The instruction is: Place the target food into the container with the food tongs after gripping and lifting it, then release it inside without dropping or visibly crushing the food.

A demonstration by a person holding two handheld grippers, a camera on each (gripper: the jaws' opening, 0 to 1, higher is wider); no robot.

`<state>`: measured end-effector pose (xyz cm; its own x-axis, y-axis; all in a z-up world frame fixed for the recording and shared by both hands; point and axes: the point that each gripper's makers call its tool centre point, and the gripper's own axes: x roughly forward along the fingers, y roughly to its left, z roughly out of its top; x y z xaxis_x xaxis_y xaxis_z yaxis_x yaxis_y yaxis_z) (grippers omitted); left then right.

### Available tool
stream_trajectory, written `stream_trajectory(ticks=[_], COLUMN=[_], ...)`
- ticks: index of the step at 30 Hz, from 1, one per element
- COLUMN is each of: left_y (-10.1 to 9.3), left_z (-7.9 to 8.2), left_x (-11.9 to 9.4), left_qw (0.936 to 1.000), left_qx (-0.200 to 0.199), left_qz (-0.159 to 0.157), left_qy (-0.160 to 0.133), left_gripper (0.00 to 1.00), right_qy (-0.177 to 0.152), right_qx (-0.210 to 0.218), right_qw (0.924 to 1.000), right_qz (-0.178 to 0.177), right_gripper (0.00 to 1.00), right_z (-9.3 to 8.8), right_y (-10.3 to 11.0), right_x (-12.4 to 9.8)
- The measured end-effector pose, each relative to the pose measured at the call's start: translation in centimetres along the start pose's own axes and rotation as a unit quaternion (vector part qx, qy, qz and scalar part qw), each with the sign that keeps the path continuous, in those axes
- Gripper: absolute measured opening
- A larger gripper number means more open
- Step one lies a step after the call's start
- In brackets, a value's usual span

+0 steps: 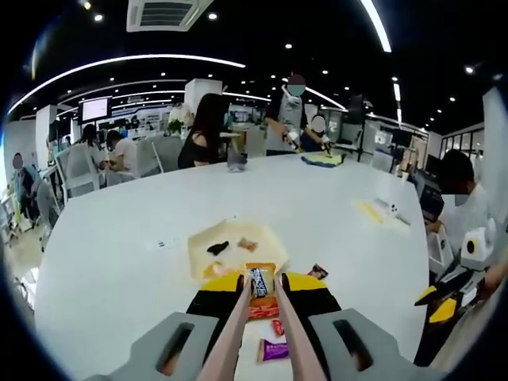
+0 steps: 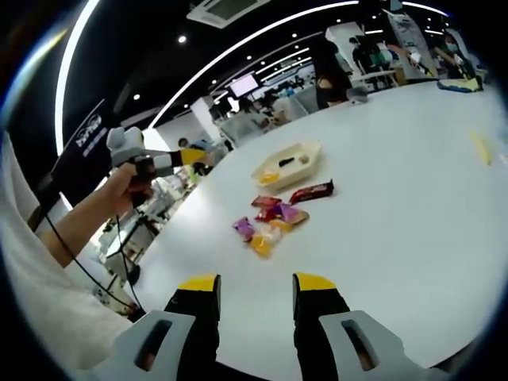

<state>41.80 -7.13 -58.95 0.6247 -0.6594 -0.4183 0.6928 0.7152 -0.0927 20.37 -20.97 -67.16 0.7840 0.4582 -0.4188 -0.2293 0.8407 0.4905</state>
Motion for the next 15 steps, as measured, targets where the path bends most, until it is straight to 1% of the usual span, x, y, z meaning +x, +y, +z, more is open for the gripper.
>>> stream_trajectory(ticks=[15], left_y=[0.06], left_z=[-0.45], left_x=[0.33], left_qw=[1.0000], left_qx=[-0.001], left_qz=[0.003], left_qy=[0.006], left_gripper=[0.17], right_qy=[-0.003], right_qx=[0.002], right_qw=[1.0000], right_qz=[-0.005], right_gripper=[0.36], right_z=[-0.17], right_y=[-0.49], right_x=[-0.66])
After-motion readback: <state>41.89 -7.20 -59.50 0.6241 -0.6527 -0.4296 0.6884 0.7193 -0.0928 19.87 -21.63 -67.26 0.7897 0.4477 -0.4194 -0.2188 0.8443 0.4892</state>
